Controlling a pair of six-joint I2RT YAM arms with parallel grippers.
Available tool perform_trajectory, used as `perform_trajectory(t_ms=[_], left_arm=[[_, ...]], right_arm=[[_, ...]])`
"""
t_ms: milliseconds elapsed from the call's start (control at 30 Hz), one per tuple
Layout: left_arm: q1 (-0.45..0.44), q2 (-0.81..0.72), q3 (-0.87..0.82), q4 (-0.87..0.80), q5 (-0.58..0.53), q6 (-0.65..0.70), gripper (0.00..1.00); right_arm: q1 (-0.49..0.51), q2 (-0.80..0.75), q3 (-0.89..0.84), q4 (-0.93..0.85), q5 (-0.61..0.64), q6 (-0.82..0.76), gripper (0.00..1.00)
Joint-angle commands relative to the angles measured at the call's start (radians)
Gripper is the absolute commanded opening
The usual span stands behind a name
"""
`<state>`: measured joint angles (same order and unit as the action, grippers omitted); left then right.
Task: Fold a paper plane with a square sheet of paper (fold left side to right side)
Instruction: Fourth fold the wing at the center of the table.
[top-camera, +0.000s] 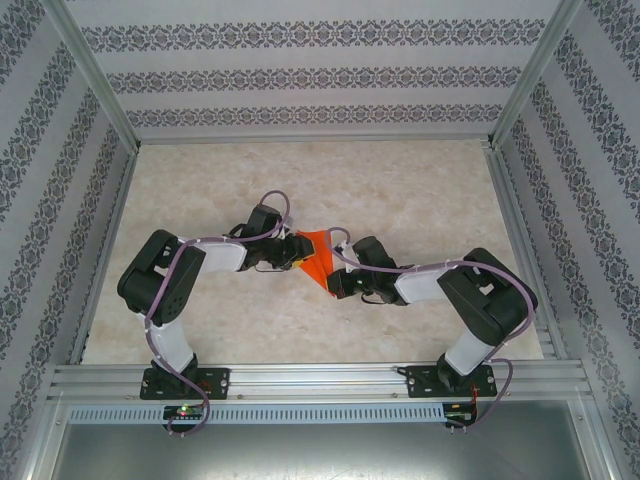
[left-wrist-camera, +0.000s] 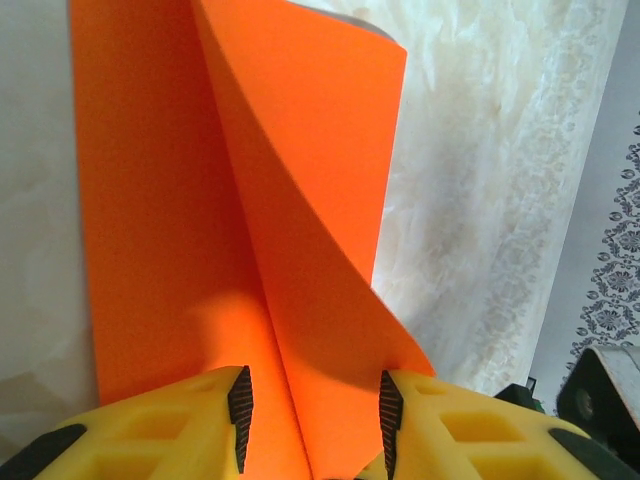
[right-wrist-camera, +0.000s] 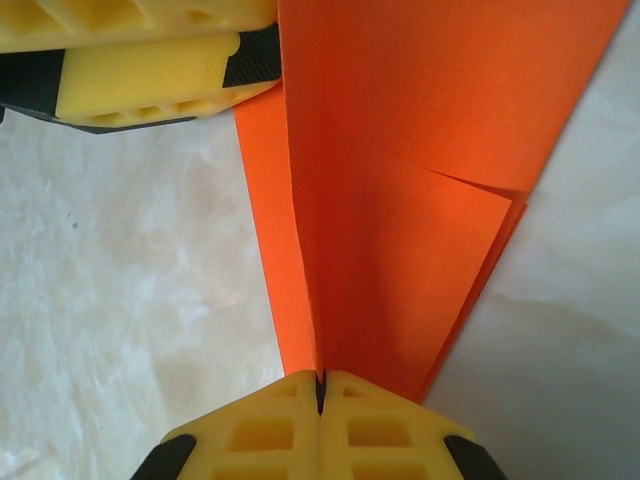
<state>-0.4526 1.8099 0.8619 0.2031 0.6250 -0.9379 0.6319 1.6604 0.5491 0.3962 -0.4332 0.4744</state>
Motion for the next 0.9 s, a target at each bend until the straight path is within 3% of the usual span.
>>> perform_trajectory(t_ms=[0, 400, 867], left_arm=[[-0.017, 0.032, 0.034, 0.024, 0.005, -0.019, 0.42], [-0.023, 0.074, 0.066, -0.011, -0.023, -0.005, 0.41], [-0.024, 0.110, 0.074, -0.059, -0.050, 0.010, 0.41]], right_arm=[[-0.015, 0.038, -0.015, 0.062, -0.048, 0.036, 0.03], [-0.023, 0.034, -0.015, 0.059, -0.050, 0.041, 0.04], [-0.031, 0.022, -0.005, 0.035, -0.052, 0.041, 0.12]])
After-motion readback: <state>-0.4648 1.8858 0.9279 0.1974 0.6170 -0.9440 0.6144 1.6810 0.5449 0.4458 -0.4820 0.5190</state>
